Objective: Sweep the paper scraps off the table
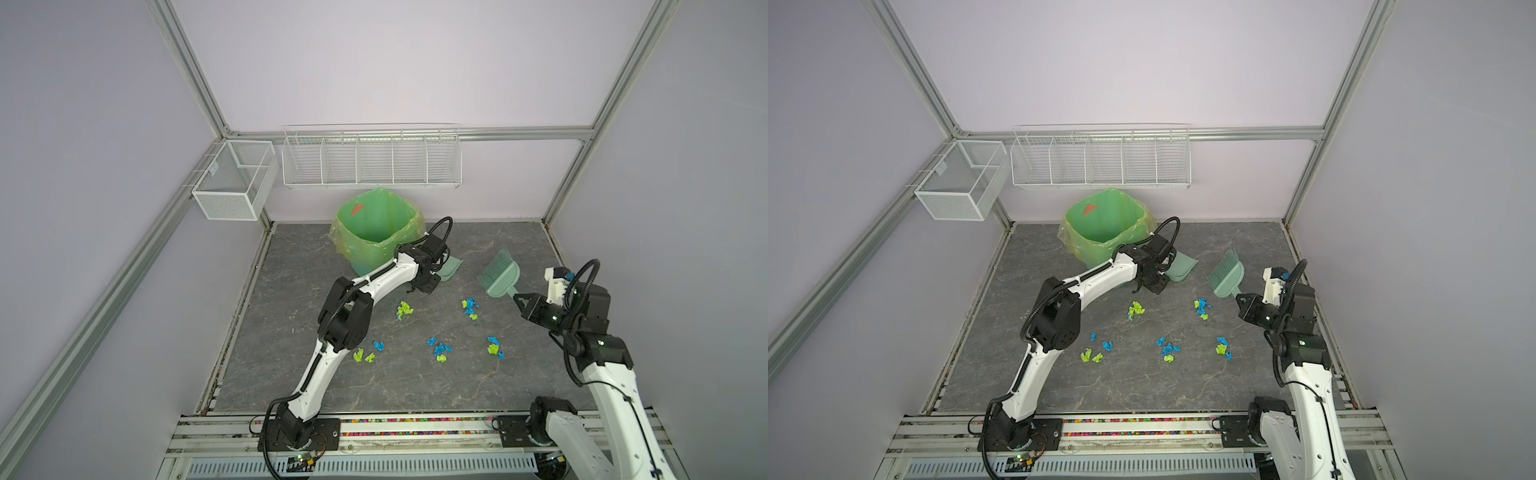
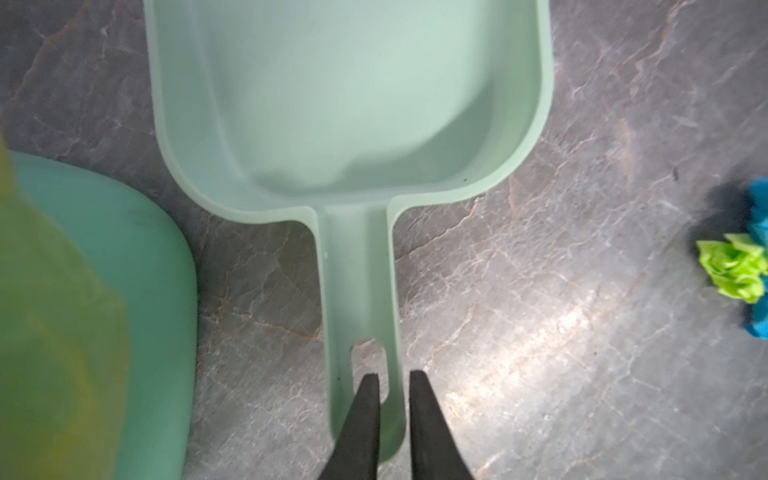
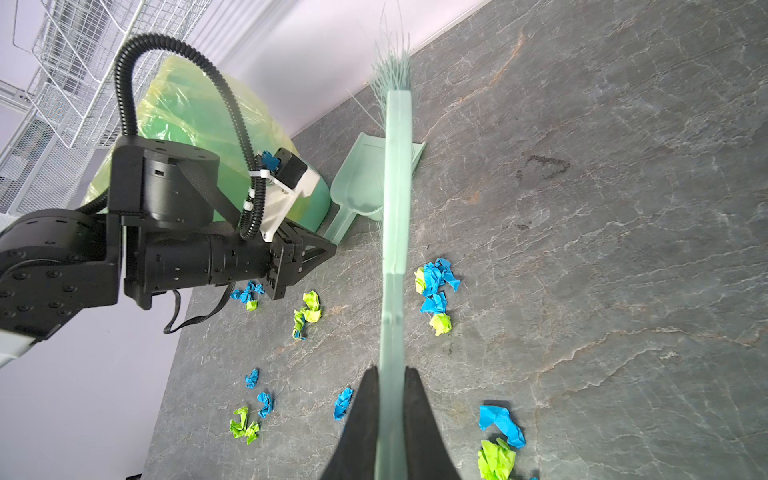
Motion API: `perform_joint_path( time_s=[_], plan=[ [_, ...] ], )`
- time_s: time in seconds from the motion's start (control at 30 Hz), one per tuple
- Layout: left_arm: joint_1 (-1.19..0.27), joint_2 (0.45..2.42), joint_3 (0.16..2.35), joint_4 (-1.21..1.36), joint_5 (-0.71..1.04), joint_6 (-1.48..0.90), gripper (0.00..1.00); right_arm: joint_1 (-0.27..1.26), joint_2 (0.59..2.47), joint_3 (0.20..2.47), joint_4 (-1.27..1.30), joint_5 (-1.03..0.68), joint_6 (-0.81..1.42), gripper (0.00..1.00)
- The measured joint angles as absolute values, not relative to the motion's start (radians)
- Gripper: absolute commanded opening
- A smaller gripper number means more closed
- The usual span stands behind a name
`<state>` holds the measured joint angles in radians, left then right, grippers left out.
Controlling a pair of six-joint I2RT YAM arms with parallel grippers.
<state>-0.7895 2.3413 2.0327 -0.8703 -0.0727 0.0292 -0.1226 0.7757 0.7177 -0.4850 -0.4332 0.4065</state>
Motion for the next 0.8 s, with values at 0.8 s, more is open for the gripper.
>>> perform_joint_path(
  time_s=[0.8],
  plan=[
    [-0.788,2.341,2.009,-0.862,-0.105,0.019,0.00,-0.123,0.775,0.718,-0.485,-0.433,0.406,0.07]
  ],
)
